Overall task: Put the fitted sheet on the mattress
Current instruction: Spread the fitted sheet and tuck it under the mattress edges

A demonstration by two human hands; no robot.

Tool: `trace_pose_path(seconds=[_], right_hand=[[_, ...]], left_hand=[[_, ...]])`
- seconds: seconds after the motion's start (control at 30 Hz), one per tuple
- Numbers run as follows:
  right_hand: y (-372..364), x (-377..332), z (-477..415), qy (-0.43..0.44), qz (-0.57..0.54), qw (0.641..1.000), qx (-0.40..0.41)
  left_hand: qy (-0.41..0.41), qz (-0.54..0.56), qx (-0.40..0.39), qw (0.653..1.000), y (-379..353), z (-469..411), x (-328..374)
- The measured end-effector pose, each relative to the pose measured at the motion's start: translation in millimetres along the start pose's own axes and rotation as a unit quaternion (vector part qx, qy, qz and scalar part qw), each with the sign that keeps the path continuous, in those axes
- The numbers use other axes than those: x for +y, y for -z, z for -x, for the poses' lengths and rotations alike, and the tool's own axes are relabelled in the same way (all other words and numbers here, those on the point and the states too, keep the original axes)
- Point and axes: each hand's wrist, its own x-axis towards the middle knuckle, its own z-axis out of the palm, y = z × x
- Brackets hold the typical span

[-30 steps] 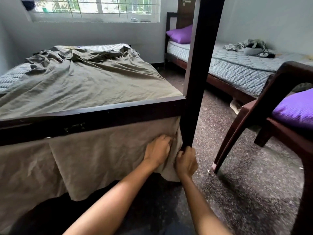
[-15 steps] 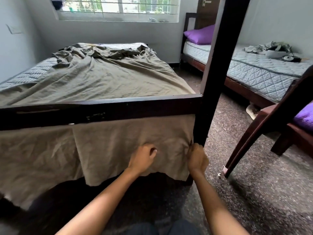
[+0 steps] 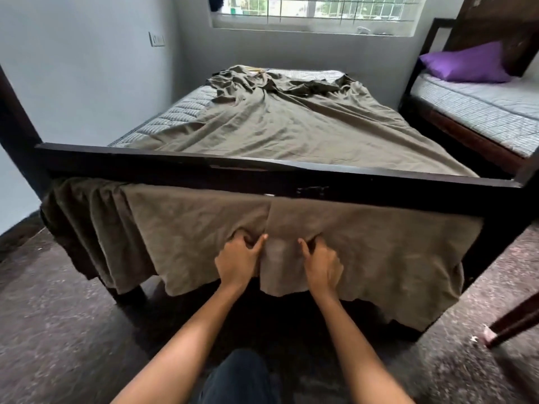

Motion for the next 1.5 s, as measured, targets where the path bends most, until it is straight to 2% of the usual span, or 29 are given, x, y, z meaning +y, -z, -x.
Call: trace_pose_path(seconds=[0.07,0.13,0.23,0.33,0.43,0.47,0.53,0.6,0.67,0.73,0.8,0.93,1.03,1.1,1.13,1.23,1.3,1.33,1.4,1.5], right_hand=[[-3.8,-1.9,-0.9,0.059,-0.005,0.998,0.030],[-12.5,11.0,-0.4,0.134,0.047,0.988,0.059],[-20.5,42.0,3.9,0.086,0.125,0.988,-0.041],[-27.8,53.1,13.3,0.095,0.153,0.978,-0.103],[-33.2,51.9,26.5,0.031,0.035,0.994,-0.102],[-33.6,54.8,27.9,-0.004,-0.013,0.996,-0.091],[-28.1,61.5,29.9,-0.083,-0.077,0.993,-0.042],[-19.2,68.7,23.5,-0.138,-0.128,0.982,0.024],[-10.7,72.3,9.2,-0.154,-0.173,0.971,0.064],[-5.1,73.9,-6.6,-0.144,-0.191,0.969,0.055],[-2.8,77.1,-15.6,-0.119,-0.171,0.977,0.044],[-4.7,84.7,-14.9,-0.100,-0.089,0.990,0.050],[-7.7,66.8,-2.4,-0.131,-0.154,0.975,0.090],[-5.5,42.4,14.0,-0.156,-0.216,0.953,0.144],[-9.7,18.4,26.8,-0.133,-0.231,0.952,0.153],[-34.0,-64.9,59.6,0.048,-0.236,0.966,0.099],[-46.5,-123.6,71.2,0.162,-0.209,0.962,0.068],[-49.5,-148.7,71.0,0.198,-0.183,0.961,0.065],[-51.7,-189.5,65.0,0.226,-0.125,0.965,0.040],[-55.8,-222.8,49.1,0.215,-0.048,0.976,-0.005]], left_hand=[[-0.059,0.023,-0.021,0.998,-2.6,-5.9,-1.3],[-0.116,0.022,-0.046,0.992,-11.7,-4.2,-9.4],[-0.100,-0.020,-0.100,0.990,-21.9,0.9,-42.2],[-0.076,-0.059,-0.134,0.986,-21.5,-0.7,-62.8],[-0.046,-0.062,-0.174,0.982,-19.7,2.1,-66.5],[-0.040,-0.071,-0.168,0.982,-18.3,4.5,-65.2],[-0.014,-0.060,-0.087,0.994,-13.2,10.8,-62.0],[0.038,0.038,0.031,0.998,-2.5,15.6,-49.5],[0.112,0.140,0.084,0.980,6.9,5.7,-33.3],[0.150,0.202,0.077,0.965,11.6,-12.6,-25.8],[0.134,0.241,0.062,0.959,11.9,-21.8,-30.1],[0.087,0.183,0.033,0.979,4.9,-23.0,-60.9],[0.070,0.186,0.010,0.980,13.2,-21.9,-74.3],[0.055,0.209,0.047,0.975,26.7,-21.6,-74.3],[0.057,0.217,0.088,0.971,39.1,-25.8,-81.9],[0.076,0.206,0.201,0.954,81.5,-51.2,-99.0],[0.103,0.160,0.227,0.955,107.3,-73.8,-104.2],[0.107,0.135,0.215,0.961,116.4,-82.9,-104.8],[0.072,0.098,0.187,0.975,126.2,-93.5,-109.5],[-0.019,0.098,0.183,0.978,131.7,-98.6,-126.3]])
